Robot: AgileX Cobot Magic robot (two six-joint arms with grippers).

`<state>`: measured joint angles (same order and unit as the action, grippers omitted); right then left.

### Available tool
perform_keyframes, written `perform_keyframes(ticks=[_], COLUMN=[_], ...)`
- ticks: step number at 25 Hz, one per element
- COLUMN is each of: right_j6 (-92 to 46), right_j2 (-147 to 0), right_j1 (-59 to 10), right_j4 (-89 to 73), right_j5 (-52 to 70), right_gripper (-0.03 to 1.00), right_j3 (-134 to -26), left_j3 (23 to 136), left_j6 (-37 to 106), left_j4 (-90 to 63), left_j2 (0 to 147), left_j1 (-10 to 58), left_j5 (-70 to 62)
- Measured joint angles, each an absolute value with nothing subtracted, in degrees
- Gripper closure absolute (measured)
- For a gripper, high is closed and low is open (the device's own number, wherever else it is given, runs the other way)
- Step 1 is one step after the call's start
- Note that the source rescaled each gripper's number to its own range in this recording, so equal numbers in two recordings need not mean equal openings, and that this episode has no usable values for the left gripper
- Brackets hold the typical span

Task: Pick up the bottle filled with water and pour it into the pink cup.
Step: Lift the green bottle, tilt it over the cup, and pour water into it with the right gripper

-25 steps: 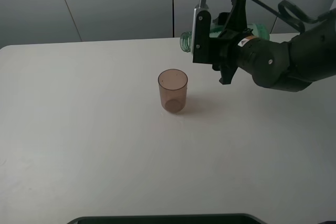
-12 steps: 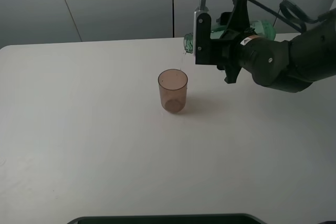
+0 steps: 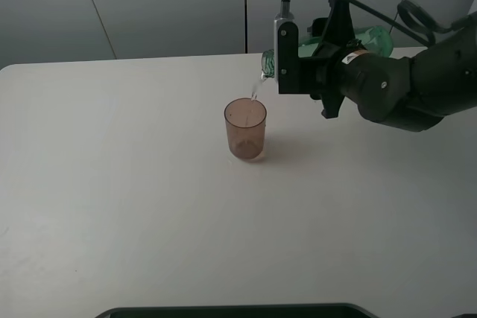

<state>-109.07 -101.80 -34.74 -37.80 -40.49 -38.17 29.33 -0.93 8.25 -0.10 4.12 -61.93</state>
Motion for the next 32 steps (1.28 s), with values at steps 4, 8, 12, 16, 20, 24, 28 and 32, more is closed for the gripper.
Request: perform_keyframes(ticks=[4, 8, 12, 16, 20, 24, 28, 32], right_j6=[-109.5, -110.9, -111.6, -112.1, -112.6, -113.8, -114.3, -114.4], right_j2=[-101.8, -101.8, -101.8, -101.8, -101.8, -101.8, -101.8, -101.8], right_j1=[-34.7, -34.7, -34.7, -34.7, -34.7, -34.7, -34.7, -34.7], right_j4=[-38.1, -38.3, -38.4, -38.4, -38.4, -38.4, -38.4, -38.4], right_j5=[-40.8, -40.9, -41.1, -41.1, -41.2, -41.2, -41.2, -41.2], right_gripper=[0.97, 0.97, 0.97, 0.97, 0.97, 0.97, 0.97, 0.97], right_j3=[-38.2, -38.2, -38.2, -38.2, -38.2, -38.2, -38.2, -38.2], left_j3=[29.3, 29.3, 29.3, 29.3, 29.3, 29.3, 29.3, 29.3], left_j6=[-0.9, -0.8, -0.8, -0.9, -0.9, -0.9, -0.9, -0.9], left_j4=[8.3, 8.3, 8.3, 8.3, 8.3, 8.3, 8.3, 8.3], left_j2=[-0.1, -0.1, -0.1, -0.1, -0.1, -0.1, -0.1, -0.1], left_j1=[4.1, 4.1, 4.1, 4.1, 4.1, 4.1, 4.1, 4.1], left_j5=[-61.9, -61.9, -61.9, -61.9, -61.9, -61.9, -61.9, -61.9])
